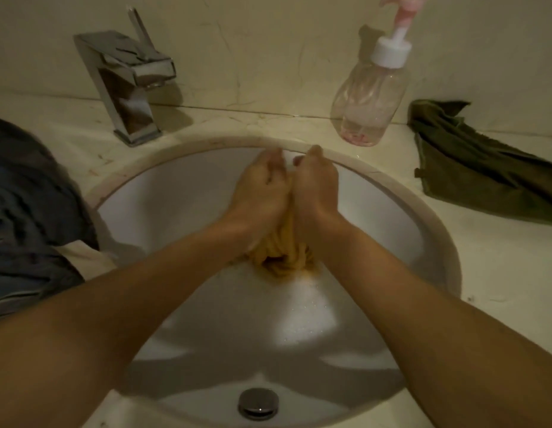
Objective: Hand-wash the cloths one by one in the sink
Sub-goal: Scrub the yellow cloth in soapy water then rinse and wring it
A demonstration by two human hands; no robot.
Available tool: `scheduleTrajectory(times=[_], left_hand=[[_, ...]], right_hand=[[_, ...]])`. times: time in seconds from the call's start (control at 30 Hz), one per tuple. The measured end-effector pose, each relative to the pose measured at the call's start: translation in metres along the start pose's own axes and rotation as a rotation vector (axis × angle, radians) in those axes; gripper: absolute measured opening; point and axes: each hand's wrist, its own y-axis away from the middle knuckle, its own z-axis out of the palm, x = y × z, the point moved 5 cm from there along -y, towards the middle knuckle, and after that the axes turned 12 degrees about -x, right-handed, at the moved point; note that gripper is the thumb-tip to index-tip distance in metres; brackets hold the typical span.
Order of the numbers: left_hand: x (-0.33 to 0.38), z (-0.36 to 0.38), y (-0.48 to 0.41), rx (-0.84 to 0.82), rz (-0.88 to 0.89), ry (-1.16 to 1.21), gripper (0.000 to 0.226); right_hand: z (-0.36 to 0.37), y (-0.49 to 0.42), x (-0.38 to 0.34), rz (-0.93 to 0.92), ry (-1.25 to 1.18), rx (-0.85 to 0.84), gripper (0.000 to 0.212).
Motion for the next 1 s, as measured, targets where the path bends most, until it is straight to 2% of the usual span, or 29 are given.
scheduleTrajectory(times=[0.1,0.17,0.27,0.33,0.47,0.53,0.63,0.73,0.83,0.93,1.0], left_hand=[[-0.012,-0.023,-0.006,0.100,-0.046,0.041,0.015],[-0.009,-0.015,-0.001,0.107,-0.061,0.144,0.024],[0.003,0.008,0.008,0.045,-0.032,0.120,0.036],[0.001,0.003,0.003,0.061,-0.051,0.107,0.033],[-0.013,-0.020,-0.009,0.117,-0.122,0.077,0.026],[-0.007,-0.012,0.000,0.096,-0.117,0.116,0.029],[0.010,0.013,0.018,0.018,-0.047,0.046,0.036],[0.004,0.007,0.009,0.042,-0.052,0.042,0.035],[-0.011,-0.011,-0.006,0.065,-0.112,0.041,0.029],[-0.003,-0.002,0.004,0.069,-0.090,0.066,0.026],[0.008,0.014,0.016,0.010,-0.046,0.011,0.031]], right_hand=[[0.023,0.026,-0.012,-0.164,0.076,-0.061,0.031],[0.013,0.014,-0.013,-0.140,0.103,-0.035,0.031],[-0.009,-0.012,-0.008,-0.007,0.097,0.022,0.043],[-0.007,-0.007,-0.004,0.008,0.069,0.016,0.046],[0.019,0.012,-0.002,-0.029,0.051,-0.103,0.031],[0.008,0.003,-0.007,-0.046,0.090,-0.045,0.038],[-0.013,-0.018,-0.008,0.020,0.168,0.028,0.043],[-0.009,-0.011,-0.003,0.050,0.071,0.037,0.052],[0.011,0.012,-0.006,0.024,0.029,-0.064,0.050],[0.001,0.002,-0.011,0.017,0.067,0.005,0.050],[-0.013,-0.012,-0.010,0.068,0.108,0.054,0.045]])
